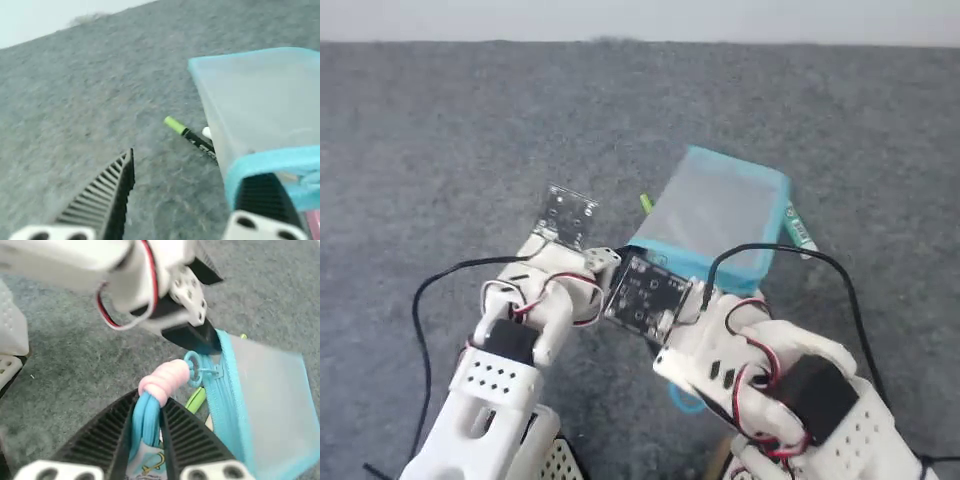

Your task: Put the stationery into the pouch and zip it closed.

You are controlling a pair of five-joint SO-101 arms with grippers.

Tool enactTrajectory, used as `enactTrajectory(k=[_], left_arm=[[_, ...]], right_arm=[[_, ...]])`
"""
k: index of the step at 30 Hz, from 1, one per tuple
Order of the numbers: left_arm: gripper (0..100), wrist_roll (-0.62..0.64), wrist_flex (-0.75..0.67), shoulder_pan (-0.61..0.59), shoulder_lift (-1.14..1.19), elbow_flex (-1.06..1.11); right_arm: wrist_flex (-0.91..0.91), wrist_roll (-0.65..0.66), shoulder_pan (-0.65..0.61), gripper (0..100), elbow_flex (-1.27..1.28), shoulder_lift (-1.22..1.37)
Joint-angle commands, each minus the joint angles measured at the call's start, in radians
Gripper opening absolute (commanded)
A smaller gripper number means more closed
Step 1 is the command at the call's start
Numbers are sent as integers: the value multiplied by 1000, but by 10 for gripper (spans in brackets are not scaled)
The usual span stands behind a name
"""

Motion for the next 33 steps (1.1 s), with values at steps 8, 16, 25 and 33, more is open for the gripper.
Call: enactTrajectory(k=[8,16,25,33], left_arm=[[202,14,-94,14,8,5],[87,40,-144,-100,2,-4],[66,187,-150,-362,-72,-39],[54,141,107,-457,-275,-44]], right_arm=[[18,23,-33,6,-71,-30],[18,25,-30,6,-71,-27],[10,57,-27,6,-6,-27],[-13,51,209,6,-8,70]])
